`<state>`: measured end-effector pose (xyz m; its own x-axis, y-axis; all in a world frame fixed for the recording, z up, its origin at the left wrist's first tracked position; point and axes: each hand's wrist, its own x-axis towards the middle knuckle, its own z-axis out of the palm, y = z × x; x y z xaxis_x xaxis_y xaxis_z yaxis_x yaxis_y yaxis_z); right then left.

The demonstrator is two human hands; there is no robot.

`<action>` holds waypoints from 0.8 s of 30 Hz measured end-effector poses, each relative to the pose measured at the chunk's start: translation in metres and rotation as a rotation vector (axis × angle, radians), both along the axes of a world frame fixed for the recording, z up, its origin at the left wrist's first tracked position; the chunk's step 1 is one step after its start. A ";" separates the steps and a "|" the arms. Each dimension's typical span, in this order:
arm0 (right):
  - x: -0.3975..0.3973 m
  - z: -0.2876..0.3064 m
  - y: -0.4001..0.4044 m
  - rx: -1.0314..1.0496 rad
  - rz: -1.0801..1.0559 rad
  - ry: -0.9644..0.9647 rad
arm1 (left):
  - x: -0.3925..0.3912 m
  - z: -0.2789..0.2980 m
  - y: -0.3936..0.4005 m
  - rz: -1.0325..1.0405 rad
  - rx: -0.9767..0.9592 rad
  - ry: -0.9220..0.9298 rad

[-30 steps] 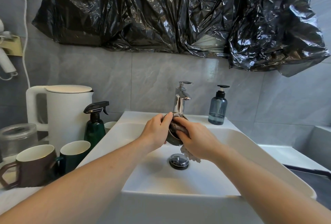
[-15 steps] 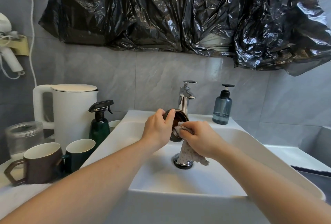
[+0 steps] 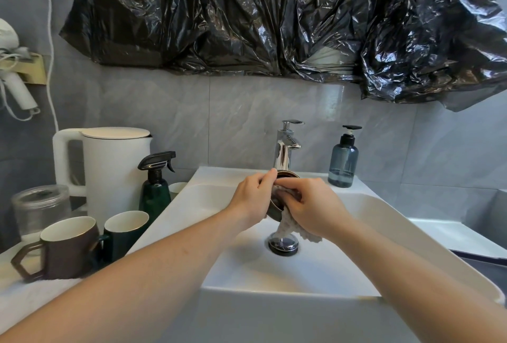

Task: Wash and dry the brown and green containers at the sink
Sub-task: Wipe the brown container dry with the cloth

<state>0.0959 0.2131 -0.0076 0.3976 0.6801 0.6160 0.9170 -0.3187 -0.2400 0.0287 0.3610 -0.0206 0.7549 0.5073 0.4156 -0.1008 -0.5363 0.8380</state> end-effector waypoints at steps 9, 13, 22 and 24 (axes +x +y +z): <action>-0.004 0.001 0.001 -0.055 -0.047 -0.004 | 0.002 -0.001 0.005 0.056 0.003 -0.025; -0.007 0.001 -0.001 -0.114 0.057 0.178 | 0.000 -0.001 0.011 0.106 -0.002 -0.003; -0.002 0.002 -0.004 -0.009 0.055 0.297 | -0.001 0.001 0.015 0.142 -0.029 -0.006; 0.001 0.002 -0.005 0.015 -0.022 0.207 | 0.000 0.001 0.014 0.137 -0.020 -0.003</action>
